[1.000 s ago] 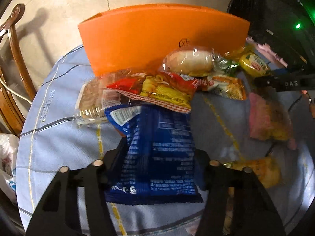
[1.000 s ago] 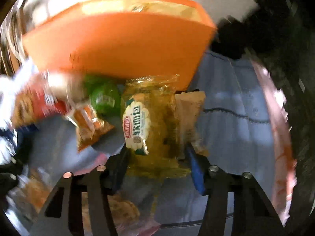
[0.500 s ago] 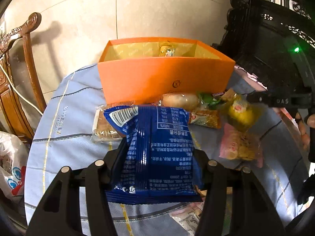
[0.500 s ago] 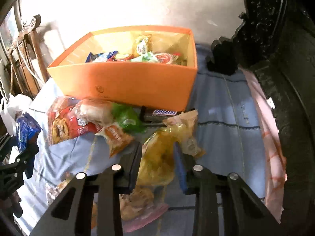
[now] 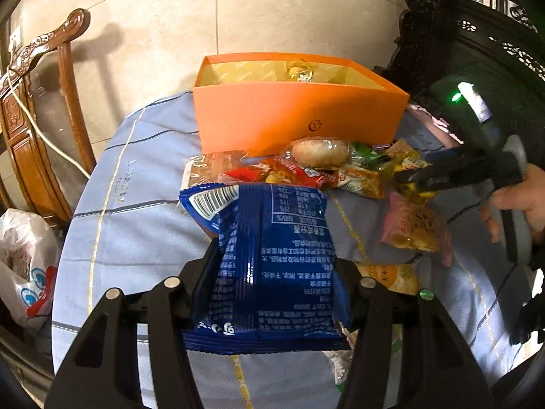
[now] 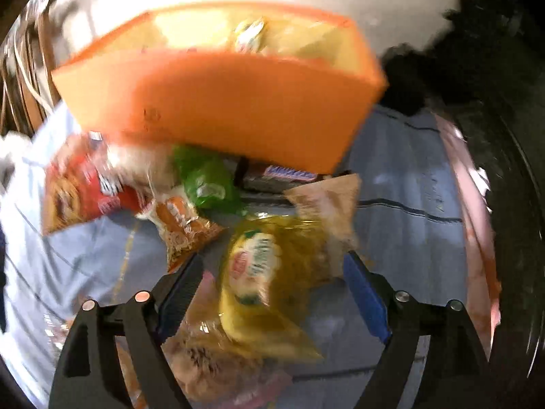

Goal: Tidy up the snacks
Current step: 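Grasp the blue snack bag with left tool while right tool grasps yellow bread bag, then carry the blue bag and yellow bread bag over the orange box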

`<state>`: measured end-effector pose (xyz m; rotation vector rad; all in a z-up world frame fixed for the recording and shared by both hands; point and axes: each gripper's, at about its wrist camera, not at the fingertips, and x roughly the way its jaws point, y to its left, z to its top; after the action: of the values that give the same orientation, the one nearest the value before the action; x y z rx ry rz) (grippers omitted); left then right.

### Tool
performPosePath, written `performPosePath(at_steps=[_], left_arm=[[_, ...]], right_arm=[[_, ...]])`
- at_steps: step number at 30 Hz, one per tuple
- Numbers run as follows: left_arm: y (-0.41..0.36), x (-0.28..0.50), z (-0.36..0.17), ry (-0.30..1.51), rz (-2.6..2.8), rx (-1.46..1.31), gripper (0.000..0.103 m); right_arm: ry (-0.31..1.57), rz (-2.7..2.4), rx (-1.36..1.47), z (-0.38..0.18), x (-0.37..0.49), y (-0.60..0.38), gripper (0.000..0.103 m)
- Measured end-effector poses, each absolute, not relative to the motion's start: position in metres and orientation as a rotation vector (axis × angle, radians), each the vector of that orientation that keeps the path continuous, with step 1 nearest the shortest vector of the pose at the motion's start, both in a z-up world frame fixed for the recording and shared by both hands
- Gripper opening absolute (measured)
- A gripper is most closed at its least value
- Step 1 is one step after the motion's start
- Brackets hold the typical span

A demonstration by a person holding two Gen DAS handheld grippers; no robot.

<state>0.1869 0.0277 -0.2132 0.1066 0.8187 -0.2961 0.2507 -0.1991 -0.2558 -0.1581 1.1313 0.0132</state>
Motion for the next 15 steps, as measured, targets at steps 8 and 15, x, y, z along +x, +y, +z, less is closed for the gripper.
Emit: performPosePath(at_steps=[8,15], left_arm=[[0.034,0.185,-0.210,0.806,-0.272,0.056,0.055],[0.024,0.188,-0.185,0.740,-0.317,0.030,0.055]], right_arm=[[1.102,0.045,-0.032,-0.239,0.234,-0.215,0.047],[0.974,0.096,0.051,-0.178,0.202,-0.222,0.046]])
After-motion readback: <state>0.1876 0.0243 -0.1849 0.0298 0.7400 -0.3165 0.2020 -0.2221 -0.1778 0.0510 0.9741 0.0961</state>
